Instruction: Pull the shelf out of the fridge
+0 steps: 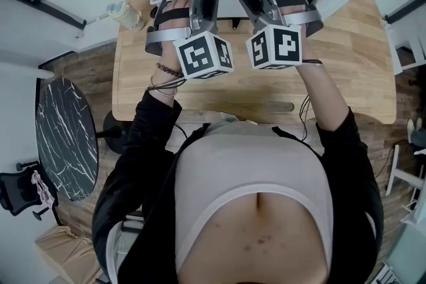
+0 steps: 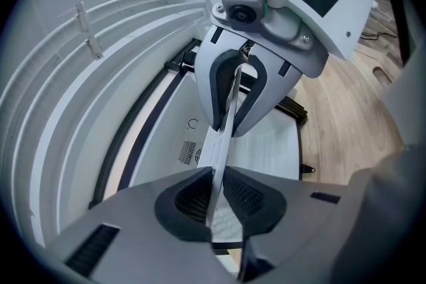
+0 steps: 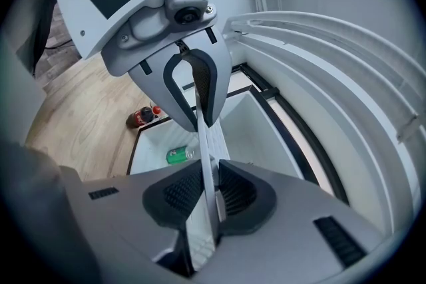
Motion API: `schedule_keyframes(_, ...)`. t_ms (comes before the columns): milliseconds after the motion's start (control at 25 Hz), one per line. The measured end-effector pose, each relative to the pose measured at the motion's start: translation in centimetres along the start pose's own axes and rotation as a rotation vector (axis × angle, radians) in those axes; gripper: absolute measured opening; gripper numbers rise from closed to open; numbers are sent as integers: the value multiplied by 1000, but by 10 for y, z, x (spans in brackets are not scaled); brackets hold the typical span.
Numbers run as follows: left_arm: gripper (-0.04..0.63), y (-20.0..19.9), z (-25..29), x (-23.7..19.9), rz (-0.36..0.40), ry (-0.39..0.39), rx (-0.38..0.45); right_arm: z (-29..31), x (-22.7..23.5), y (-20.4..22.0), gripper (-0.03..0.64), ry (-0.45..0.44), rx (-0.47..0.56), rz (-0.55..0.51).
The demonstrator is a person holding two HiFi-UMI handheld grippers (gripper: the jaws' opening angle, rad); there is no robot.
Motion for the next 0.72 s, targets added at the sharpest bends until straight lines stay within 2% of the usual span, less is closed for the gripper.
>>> schedule_keyframes(720,54,-2,-8,3,-8,-16,21,-9,-1,-4,80,-2,0,13)
Point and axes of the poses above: the fingertips, and each gripper's own axes: z forward along the fingers, x to its right, y out of its underside, the point moved 4 cm from there along -z, backward along the fingers, and after that the axes turned 8 degrees about -z, right-handed, at the moved point
